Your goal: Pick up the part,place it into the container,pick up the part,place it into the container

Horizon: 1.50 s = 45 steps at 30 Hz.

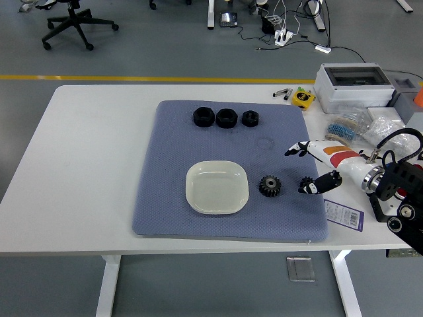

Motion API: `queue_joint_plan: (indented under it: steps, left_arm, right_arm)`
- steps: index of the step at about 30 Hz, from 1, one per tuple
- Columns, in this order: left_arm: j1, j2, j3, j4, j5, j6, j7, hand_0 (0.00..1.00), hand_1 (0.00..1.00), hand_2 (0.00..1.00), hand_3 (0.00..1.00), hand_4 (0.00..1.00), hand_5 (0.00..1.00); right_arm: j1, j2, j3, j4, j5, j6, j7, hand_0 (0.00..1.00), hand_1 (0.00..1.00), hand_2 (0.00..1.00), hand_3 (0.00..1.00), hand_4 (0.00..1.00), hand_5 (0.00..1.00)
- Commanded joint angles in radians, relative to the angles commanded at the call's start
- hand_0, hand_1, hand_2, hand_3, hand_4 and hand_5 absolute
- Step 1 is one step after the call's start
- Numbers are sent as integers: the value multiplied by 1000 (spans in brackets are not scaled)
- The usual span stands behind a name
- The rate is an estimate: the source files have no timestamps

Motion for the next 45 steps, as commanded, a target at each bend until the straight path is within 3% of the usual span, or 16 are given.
queue_joint_plan:
  steps: [13, 14, 19, 21, 31, 32, 37, 38, 43, 45]
  left_arm:
    - [0, 0, 1, 0, 12, 7, 2, 927, 936, 967, 748, 696, 816]
    - [0, 0, -1, 0, 14, 8, 2, 926, 931, 964, 747, 698, 813]
    - [-1, 0, -8, 0, 22, 14, 0, 926, 931, 964, 747, 698, 813]
    - [-1, 0, -13, 0, 29, 14, 1, 925, 931, 961, 739, 695, 810]
    - [-3, 0, -21, 0, 39, 14, 3, 924, 929, 961, 738, 695, 807]
    - [-3, 0, -21, 0, 40, 14, 3, 923, 928, 959, 737, 693, 805]
    - [-3, 0, -25, 0, 48, 13, 4, 923, 928, 959, 737, 693, 805]
    - [-3, 0, -26, 0, 49, 13, 4, 922, 925, 956, 736, 689, 802]
    - [-3, 0, -33, 0, 57, 13, 3, 922, 925, 956, 736, 689, 802]
    - [-3, 0, -34, 0, 58, 13, 3, 922, 923, 955, 734, 688, 800]
  right_arm:
    - [49, 56, -87, -138, 4, -20, 14, 627, 640, 685, 627, 930, 93]
    - [49, 62, -85, -150, 5, -24, 15, 570, 620, 641, 568, 859, 73]
    - [42, 83, -78, -187, -7, -43, 17, 570, 620, 641, 568, 859, 73]
    - [41, 87, -76, -196, -22, -44, 18, 542, 583, 607, 545, 811, 62]
    - [41, 72, -61, -203, -32, 13, -3, 541, 590, 615, 542, 826, 70]
    - [41, 71, -59, -204, -29, 16, -4, 555, 621, 645, 594, 870, 78]
    - [42, 70, -48, -206, -11, 47, -7, 555, 621, 645, 594, 870, 78]
    - [42, 68, -47, -206, -9, 54, -7, 591, 639, 693, 689, 912, 94]
    - [40, 63, -33, -207, -8, 82, -7, 591, 639, 693, 689, 912, 94]
    - [40, 61, -29, -209, -8, 86, -8, 604, 646, 696, 740, 942, 119]
